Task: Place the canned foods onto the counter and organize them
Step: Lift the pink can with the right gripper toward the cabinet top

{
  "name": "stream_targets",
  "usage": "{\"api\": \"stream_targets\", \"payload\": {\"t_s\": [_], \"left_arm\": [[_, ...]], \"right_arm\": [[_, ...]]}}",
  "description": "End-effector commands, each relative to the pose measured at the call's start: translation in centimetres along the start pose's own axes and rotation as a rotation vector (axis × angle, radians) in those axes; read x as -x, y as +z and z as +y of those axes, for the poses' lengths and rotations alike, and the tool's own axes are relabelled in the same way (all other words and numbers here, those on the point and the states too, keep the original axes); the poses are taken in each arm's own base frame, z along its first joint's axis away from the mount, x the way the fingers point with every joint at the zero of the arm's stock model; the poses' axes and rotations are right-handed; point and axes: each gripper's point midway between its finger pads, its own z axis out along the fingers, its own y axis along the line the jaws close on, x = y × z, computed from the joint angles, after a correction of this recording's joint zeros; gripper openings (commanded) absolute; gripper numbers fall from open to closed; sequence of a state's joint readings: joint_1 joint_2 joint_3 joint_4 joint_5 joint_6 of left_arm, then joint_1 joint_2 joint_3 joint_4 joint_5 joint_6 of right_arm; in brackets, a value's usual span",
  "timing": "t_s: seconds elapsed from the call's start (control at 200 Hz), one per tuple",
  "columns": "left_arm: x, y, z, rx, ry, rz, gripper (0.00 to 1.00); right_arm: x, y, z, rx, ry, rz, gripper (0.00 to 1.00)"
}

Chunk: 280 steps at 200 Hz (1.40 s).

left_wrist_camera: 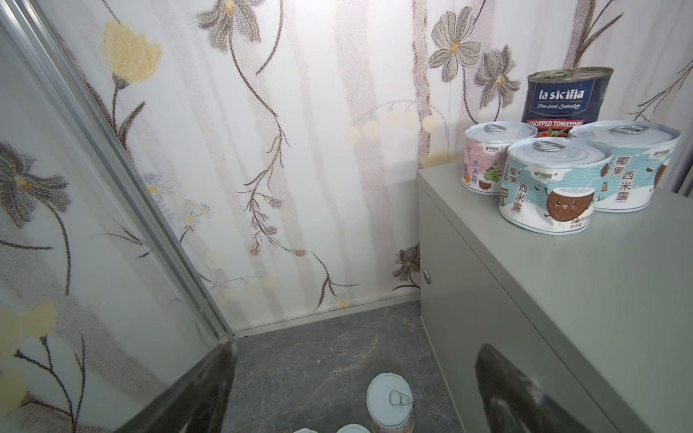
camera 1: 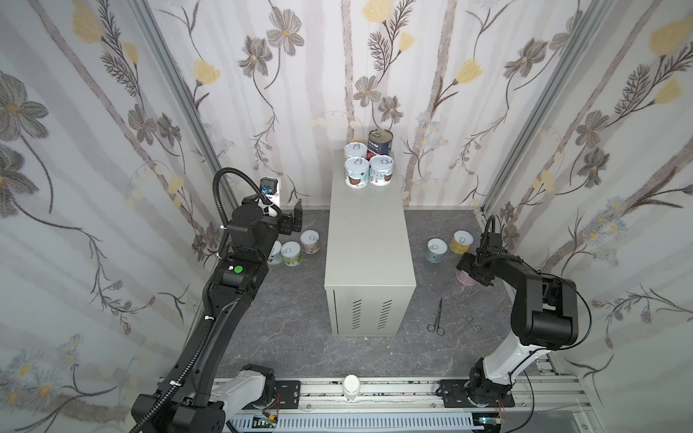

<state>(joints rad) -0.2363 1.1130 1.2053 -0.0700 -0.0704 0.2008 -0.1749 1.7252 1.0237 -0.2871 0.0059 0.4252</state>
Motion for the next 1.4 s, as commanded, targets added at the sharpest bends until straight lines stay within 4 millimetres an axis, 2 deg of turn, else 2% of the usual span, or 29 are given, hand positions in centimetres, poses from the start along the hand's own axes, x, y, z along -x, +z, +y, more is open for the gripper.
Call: {"api": "stream_targets", "payload": {"t_s": [0.0,0.07,0.195,0.22,0.305,0.45,0.65,0.739,0.839,0.854,0.954,1.019,1.109,1.214,1.394], "left_arm": [[0.7,0.1,-0.1,-0.009,-0.013,-0.035,1.0],[0.9,-0.1,-0.1,-0.013,-0.016,-0.04,1.0],[1.0,-0.3,-0.1,-0.016,-0.018,-0.046,1.0],[1.0,-0.3,-0.1,-0.018,-0.019,-0.046,1.0],[1.1,-0.4,-0.2,-0.025,-0.023,-0.051,1.0],[1.4,-1.0,-0.2,-0.031,-0.028,-0.068,1.0],[1.9,-1.7,-0.7,-0.066,-0.051,-0.092,1.0],[2.3,-2.3,-0.8,-0.076,-0.061,-0.109,1.0],[2.7,-2.8,-0.6,-0.067,-0.064,-0.128,1.0],[2.7,-2.8,-0.5,-0.063,-0.064,-0.13,1.0],[2.6,-3.0,-0.5,-0.062,-0.067,-0.135,1.0],[2.6,-3.1,-0.5,-0.062,-0.068,-0.139,1.0],[2.7,-3.3,-0.4,-0.06,-0.068,-0.144,1.0],[2.9,-3.5,-0.4,-0.059,-0.069,-0.151,1.0],[2.9,-3.5,-0.5,-0.067,-0.073,-0.152,1.0]], "right_arm": [[-1.6,-0.8,0.0,0.004,-0.021,0.075,0.57],[-1.0,-2.1,0.3,-0.001,-0.042,0.062,0.54],[0.8,-6.0,1.8,-0.011,-0.121,0.011,0.51],[1.5,-7.6,2.4,-0.003,-0.141,-0.022,0.51],[2.4,-10.7,4.2,-0.004,-0.215,-0.073,0.51],[4.3,-17.4,8.6,0.06,-0.353,-0.189,0.52],[6.8,-27.0,14.6,0.173,-0.433,-0.379,0.5],[7.4,-31.3,18.0,0.244,-0.474,-0.441,0.51],[7.2,-35.0,21.8,0.313,-0.533,-0.473,0.52],[7.0,-34.6,22.7,0.314,-0.55,-0.461,0.52],[6.2,-36.1,26.4,0.365,-0.614,-0.478,0.52],[5.6,-36.2,28.2,0.405,-0.637,-0.471,0.52],[4.6,-36.2,29.7,0.435,-0.666,-0.469,0.51],[3.1,-37.2,31.8,0.493,-0.716,-0.49,0.52],[1.6,-37.8,33.5,0.551,-0.761,-0.49,0.51]]}}
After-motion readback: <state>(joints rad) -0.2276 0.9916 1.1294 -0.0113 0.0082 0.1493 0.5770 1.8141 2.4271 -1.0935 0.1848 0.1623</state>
